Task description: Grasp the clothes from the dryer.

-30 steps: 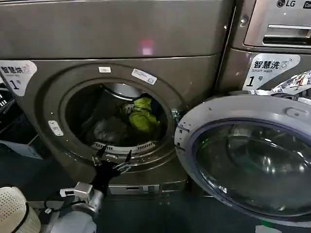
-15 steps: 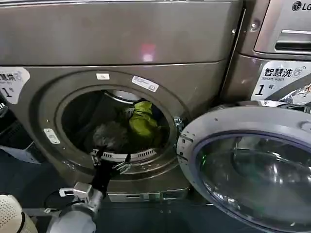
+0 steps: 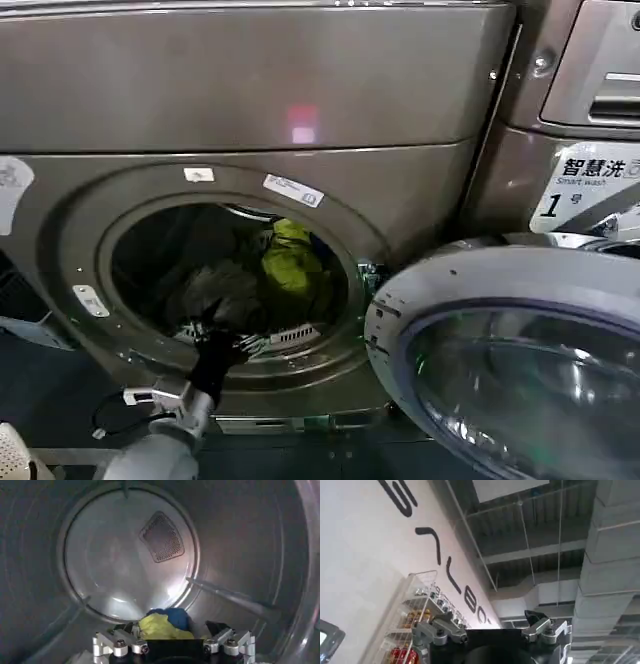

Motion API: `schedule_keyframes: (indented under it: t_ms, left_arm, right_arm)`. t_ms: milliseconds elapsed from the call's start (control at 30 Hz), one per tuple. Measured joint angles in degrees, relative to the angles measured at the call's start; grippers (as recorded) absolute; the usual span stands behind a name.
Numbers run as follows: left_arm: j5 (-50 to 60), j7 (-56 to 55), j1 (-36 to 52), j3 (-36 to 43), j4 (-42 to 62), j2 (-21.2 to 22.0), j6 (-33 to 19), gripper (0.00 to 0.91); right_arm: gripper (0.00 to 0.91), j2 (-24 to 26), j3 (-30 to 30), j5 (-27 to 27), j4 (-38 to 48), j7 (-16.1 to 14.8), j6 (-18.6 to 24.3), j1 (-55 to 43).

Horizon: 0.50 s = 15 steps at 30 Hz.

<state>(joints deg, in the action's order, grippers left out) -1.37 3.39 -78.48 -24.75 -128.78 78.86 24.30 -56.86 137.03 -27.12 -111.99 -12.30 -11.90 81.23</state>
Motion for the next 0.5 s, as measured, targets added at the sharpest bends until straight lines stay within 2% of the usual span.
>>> schedule_keyframes:
  t_ms: [200, 333, 500]
  left_arm:
    - [6.55, 1.1, 0.77, 0.4, 0.84, -0.67, -0.96, 0.907]
    - [16.66, 2.43, 1.71, 0.47, 1.53, -1.09, -3.08, 0.907]
    - [32.23, 4.48, 4.56, -0.55, 3.27, -1.46, -8.18, 0.907]
  right_arm:
    - [0.907, 0.06, 0.3, 0.95, -0.56, -0.49, -0.63, 0.44]
    - [0.907, 0.25, 0.82, 1.55, -1.09, -0.58, -1.08, 0.97]
    - [0.907, 0.39, 1.31, 1.92, -1.64, -0.8, -1.57, 1.65]
